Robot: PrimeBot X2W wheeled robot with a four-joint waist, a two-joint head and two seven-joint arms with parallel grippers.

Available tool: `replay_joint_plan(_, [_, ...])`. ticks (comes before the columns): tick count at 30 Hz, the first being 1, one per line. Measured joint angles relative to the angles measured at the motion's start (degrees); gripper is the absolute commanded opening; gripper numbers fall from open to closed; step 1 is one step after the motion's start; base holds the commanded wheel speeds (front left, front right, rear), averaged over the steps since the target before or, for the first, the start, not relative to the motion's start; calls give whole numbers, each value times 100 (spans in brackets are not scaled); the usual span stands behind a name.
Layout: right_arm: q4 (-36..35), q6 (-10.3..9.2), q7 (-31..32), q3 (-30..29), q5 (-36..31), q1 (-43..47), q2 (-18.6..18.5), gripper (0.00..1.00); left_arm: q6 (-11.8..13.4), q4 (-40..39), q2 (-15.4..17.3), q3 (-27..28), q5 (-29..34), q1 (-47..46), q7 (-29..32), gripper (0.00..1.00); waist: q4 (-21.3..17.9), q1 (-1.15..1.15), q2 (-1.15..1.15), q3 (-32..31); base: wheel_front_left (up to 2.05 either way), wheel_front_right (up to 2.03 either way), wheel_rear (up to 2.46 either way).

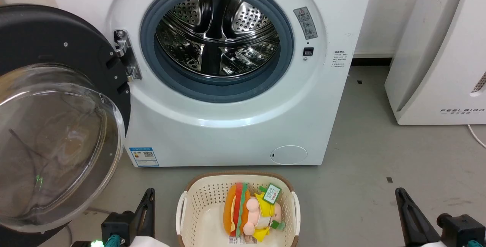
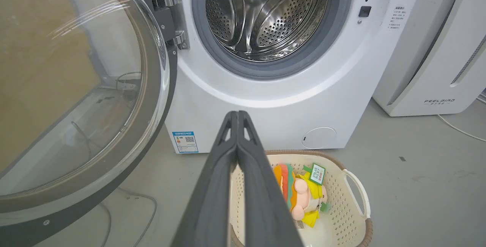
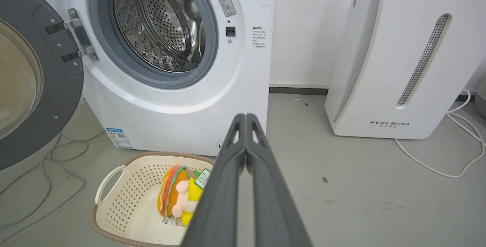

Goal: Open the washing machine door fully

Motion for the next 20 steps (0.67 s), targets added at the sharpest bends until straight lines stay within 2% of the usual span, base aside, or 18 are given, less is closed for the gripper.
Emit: replay_joint_plan(20, [129, 0, 0, 55, -62, -204, 0, 0, -152, -120, -147, 189, 222, -12, 131, 0, 2, 0, 0, 50, 0, 0, 0])
